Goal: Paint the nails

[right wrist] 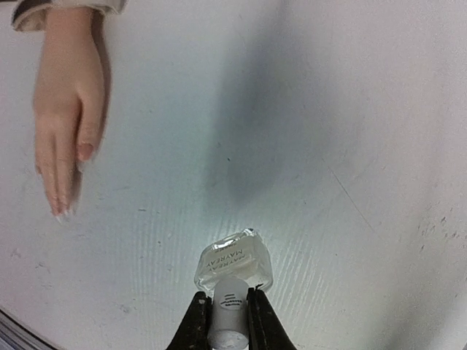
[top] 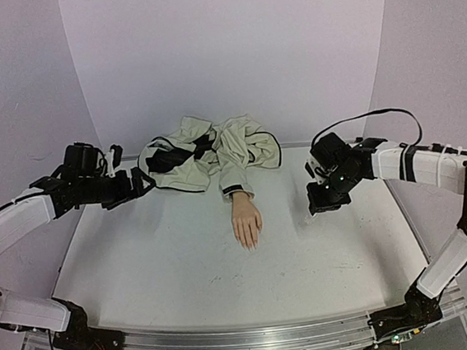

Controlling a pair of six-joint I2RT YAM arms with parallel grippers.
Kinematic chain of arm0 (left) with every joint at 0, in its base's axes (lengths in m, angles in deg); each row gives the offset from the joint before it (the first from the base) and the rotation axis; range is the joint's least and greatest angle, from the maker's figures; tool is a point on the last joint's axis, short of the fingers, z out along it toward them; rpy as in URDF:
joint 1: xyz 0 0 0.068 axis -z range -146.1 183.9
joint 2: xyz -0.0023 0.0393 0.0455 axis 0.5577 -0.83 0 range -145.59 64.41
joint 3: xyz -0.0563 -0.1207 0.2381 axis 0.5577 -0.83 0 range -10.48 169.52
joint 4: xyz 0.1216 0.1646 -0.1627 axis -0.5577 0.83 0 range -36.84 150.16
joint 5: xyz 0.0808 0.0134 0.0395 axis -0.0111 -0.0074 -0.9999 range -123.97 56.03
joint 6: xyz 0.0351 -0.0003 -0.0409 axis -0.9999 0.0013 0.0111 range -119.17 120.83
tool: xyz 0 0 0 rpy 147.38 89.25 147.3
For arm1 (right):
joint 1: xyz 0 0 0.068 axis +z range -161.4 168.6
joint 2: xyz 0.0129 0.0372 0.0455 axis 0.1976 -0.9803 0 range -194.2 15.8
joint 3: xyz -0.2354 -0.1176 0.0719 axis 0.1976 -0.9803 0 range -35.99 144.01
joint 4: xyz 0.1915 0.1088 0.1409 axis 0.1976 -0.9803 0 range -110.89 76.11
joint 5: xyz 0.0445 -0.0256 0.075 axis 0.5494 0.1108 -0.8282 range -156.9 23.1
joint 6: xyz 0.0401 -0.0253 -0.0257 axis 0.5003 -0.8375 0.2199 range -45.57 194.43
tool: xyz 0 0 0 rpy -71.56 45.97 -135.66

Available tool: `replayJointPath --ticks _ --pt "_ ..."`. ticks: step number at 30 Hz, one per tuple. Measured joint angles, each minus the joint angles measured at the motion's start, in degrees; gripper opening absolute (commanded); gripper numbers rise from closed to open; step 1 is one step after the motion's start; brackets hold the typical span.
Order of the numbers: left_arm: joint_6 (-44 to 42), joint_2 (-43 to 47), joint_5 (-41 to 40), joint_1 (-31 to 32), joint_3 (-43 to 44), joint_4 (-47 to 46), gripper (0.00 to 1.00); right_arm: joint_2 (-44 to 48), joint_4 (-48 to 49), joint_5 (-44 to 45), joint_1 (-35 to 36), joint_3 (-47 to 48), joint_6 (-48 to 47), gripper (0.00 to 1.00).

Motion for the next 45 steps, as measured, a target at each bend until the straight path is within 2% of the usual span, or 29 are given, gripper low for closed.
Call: replayJointPath --ticks 6,9,12,15,20,24,30,41,45 --pt "-3.98 -1.86 -11.85 17.18 -0.20 -9.01 0.99 1.70 6.47 -6.12 0.00 -0.22 1.42 0.00" --pt "-9.81 -2.73 -17.07 24.59 -5.20 -20.83 0.99 0.90 10.40 -11.65 0.07 -1.22 3.54 0.00" --pt "-15.82 -6.32 -17.64 30.12 -9.20 -29.44 0.98 -0.22 13.51 -16.85 0.48 -1.55 5.51 0.00" --pt "-23.61 -13.18 -16.57 34.49 -9.62 -34.99 0.96 -1.62 15.69 -20.68 1.44 -1.53 6.80 0.00" --pt "-33.59 -21.16 -16.37 40.17 -9.40 -41.68 0.82 -2.36 16.48 -25.00 3.61 -0.59 8.17 0.00" --pt "-38.99 -25.92 -16.72 42.53 -7.17 -44.98 0.77 -2.36 16.85 -27.56 5.14 1.07 8.90 0.00" --pt "-42.80 -30.05 -18.21 44.48 -4.13 -49.00 0.68 -3.32 17.38 -28.87 7.02 3.39 10.01 0.00" --pt "-45.79 -31.39 -21.38 45.46 -2.89 -50.75 0.42 -4.07 17.29 -28.72 8.83 4.48 10.93 0.00" --pt "-46.01 -31.39 -22.53 45.46 -2.78 -51.06 0.39 -4.07 17.29 -28.65 9.16 4.48 11.23 0.00"
